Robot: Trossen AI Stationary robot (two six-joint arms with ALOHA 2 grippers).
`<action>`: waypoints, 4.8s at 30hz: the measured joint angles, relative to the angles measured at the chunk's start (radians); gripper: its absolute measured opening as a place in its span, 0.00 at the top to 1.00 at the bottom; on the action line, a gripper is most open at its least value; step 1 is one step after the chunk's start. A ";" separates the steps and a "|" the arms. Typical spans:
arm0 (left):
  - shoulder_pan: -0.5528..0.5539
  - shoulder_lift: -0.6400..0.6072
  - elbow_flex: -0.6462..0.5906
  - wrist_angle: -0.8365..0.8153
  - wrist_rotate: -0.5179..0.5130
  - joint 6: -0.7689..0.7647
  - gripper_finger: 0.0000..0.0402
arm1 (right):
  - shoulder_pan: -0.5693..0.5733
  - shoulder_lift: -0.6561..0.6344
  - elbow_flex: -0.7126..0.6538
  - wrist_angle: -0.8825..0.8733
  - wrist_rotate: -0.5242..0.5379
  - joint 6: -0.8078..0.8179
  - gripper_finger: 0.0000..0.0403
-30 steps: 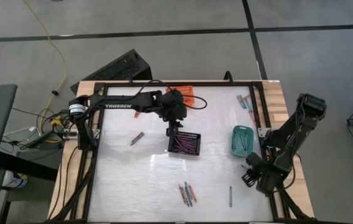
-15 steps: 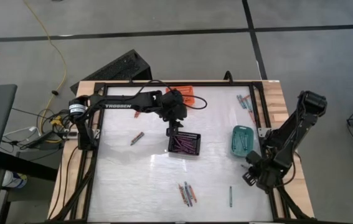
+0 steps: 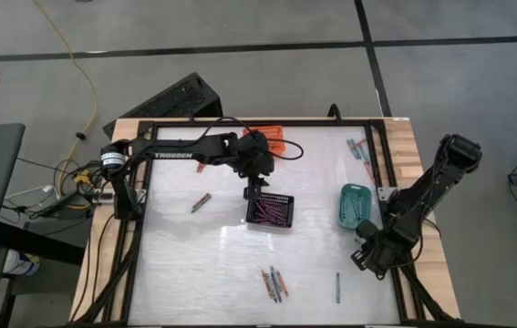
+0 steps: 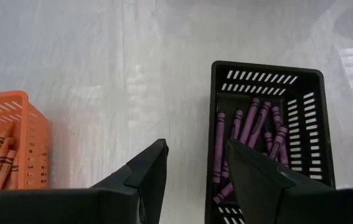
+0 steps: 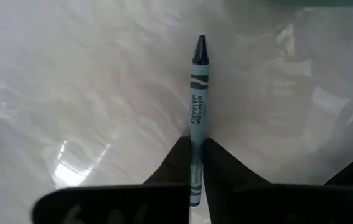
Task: Sort crayons
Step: Put the blue green crayon into the green bin
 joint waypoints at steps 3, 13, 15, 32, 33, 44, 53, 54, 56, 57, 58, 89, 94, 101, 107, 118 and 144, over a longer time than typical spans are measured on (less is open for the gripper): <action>0.000 0.000 0.000 0.000 0.002 -0.008 0.62 | -0.012 0.002 0.024 -0.012 0.000 -0.035 0.99; 0.000 0.000 0.000 -0.007 0.027 -0.022 0.62 | -0.021 0.003 0.105 -0.016 0.053 -0.045 1.00; 0.000 0.000 0.000 -0.011 0.027 -0.022 0.62 | -0.021 0.003 0.125 -0.011 0.053 -0.045 1.00; 0.000 0.000 0.000 -0.020 0.086 -0.026 0.62 | -0.127 -0.174 0.234 -0.174 0.311 -0.044 1.00; 0.000 0.000 0.000 -0.020 0.094 -0.029 0.62 | -0.140 -0.193 0.237 -0.217 0.315 -0.038 1.00; -0.013 0.000 0.000 -0.027 0.115 -0.032 0.62 | -0.320 -0.344 0.241 -0.559 0.310 0.006 1.00; -0.015 0.000 0.000 -0.046 0.115 -0.017 0.62 | -0.426 -0.344 0.241 -0.566 0.291 -0.071 0.98; -0.015 0.000 0.000 -0.046 0.115 -0.015 0.62 | -0.431 -0.344 0.241 -0.566 0.290 -0.073 0.97; -0.016 0.000 0.000 -0.046 0.116 -0.014 0.62 | -0.440 -0.345 0.241 -0.566 0.290 -0.078 0.97; -0.016 0.000 0.000 -0.046 0.116 -0.014 0.62 | -0.440 -0.345 0.241 -0.566 0.290 -0.078 0.97; -0.016 0.000 0.000 -0.046 0.116 -0.014 0.62 | -0.440 -0.345 0.241 -0.564 0.290 -0.079 0.97; -0.020 0.000 0.000 -0.056 0.116 -0.041 0.62 | -0.417 -0.345 0.241 -0.534 0.286 -0.064 0.76; -0.035 0.000 0.000 -0.078 0.116 -0.041 0.62 | -0.362 -0.345 0.241 -0.374 0.288 -0.147 0.76; -0.054 0.000 0.000 -0.080 0.116 -0.044 0.62 | -0.264 -0.255 0.241 -0.040 0.303 -0.253 0.76; -0.059 0.000 0.000 -0.092 0.116 -0.054 0.62 | -0.171 -0.108 0.241 0.192 0.303 -0.213 0.76; -0.059 0.000 0.000 -0.131 0.142 -0.061 0.62 | -0.014 0.084 0.241 0.307 0.323 -0.017 0.76; -0.099 0.000 0.000 -0.127 0.158 -0.058 0.62 | 0.044 0.494 0.760 -0.210 0.143 0.192 0.76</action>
